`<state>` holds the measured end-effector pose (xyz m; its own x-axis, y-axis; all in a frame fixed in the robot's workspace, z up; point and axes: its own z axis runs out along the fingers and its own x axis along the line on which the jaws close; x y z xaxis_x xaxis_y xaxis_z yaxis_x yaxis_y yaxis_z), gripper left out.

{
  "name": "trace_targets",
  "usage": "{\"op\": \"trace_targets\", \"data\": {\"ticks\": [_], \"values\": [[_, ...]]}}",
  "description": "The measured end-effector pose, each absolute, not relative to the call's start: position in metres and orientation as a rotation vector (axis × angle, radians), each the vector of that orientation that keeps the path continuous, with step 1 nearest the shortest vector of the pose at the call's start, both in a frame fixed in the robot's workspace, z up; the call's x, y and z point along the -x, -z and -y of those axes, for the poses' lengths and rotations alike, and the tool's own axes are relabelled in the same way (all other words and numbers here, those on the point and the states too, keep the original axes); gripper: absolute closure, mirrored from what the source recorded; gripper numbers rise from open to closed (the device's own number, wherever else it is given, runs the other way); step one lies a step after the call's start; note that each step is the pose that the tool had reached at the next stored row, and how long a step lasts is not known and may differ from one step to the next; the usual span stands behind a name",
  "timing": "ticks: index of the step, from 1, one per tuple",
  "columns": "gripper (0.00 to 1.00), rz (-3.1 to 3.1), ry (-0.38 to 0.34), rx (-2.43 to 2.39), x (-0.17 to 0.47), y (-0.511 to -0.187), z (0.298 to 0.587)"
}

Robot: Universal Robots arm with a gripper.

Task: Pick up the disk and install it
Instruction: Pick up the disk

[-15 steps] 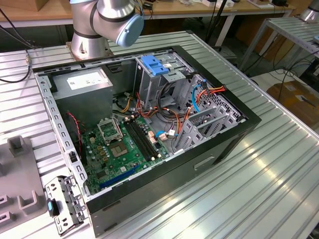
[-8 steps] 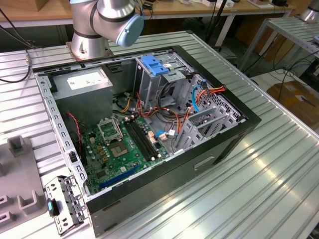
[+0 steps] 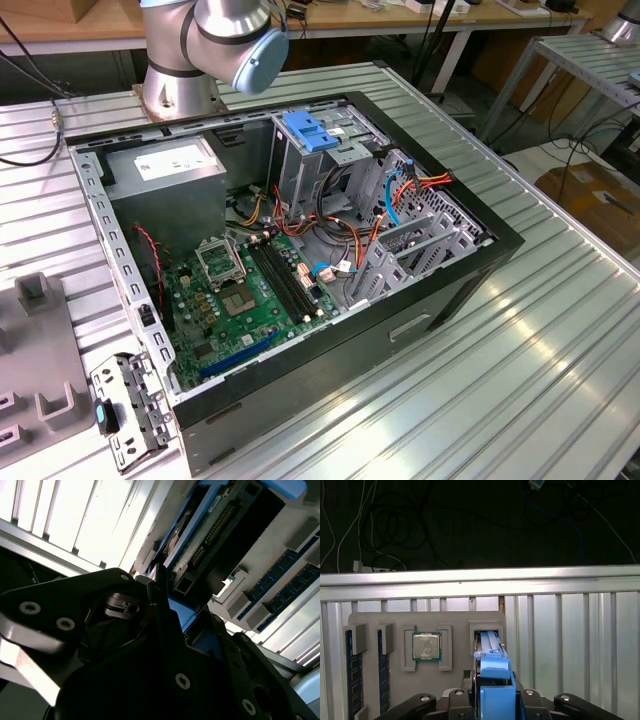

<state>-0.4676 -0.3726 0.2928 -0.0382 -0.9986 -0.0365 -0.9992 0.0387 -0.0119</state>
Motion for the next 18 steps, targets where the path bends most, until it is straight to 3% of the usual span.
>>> {"op": "trace_targets", "data": {"ticks": [18], "values": [[0.63,-2.237,-0.025,2.155,0.4675,-0.2985,0.3726]]}}
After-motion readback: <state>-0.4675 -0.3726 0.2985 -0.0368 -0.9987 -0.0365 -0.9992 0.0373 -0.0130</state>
